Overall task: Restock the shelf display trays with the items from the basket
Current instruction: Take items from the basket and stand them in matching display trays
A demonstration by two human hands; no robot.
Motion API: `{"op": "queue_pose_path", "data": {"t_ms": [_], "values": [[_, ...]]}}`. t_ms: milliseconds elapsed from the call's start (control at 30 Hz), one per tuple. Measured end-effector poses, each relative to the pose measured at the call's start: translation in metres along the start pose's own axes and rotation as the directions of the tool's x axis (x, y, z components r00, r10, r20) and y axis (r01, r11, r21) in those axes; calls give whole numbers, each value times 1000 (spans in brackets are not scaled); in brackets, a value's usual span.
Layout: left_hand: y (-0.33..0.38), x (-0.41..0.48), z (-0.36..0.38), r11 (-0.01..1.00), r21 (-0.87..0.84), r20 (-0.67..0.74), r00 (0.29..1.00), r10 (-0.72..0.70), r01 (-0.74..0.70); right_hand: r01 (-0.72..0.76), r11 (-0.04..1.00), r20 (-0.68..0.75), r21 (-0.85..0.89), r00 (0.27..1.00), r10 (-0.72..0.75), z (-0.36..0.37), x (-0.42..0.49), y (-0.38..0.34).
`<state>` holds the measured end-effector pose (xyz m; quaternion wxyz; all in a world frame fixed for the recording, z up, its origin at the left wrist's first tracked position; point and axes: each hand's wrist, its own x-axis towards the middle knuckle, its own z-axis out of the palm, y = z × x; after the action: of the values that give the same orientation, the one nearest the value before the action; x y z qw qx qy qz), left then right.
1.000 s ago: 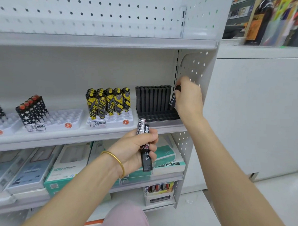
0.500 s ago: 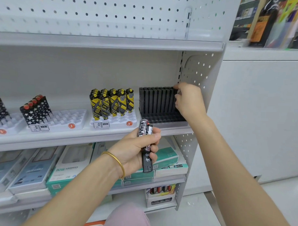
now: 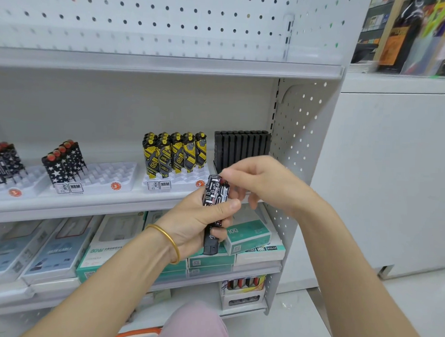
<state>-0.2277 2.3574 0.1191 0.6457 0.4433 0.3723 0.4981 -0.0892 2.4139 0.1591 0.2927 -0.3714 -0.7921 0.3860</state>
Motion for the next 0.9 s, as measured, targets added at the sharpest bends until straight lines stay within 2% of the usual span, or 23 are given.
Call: {"op": "queue_pose_path", "data": {"t_ms": [67,300,400,500,700,900], "values": [[1,-1,-2,1000,10,8,1000,8,-8,0,1000,61,15,998,-1,3,1,0],[3,-5,-7,993,-111,-23,999,-27,24,11,990,42,143,999,-17,5,5,4],[5,-7,-10,982,-187,-69,997,-38,25,27,970,-16,242,1000,-23,3,4,4],[6,-8,-13,983,-183,-107,993,-40,20,60,953,-58,297,997,-44,3,3,1],[8,-11,-16,987,-152,-129,991,23,-43,83,941,-106,327,993,-51,5,4,-3],[11,-25,-25,986,-157,-166,986,32,-58,100,980,-56,172,994,-92,17,9,-16]]}}
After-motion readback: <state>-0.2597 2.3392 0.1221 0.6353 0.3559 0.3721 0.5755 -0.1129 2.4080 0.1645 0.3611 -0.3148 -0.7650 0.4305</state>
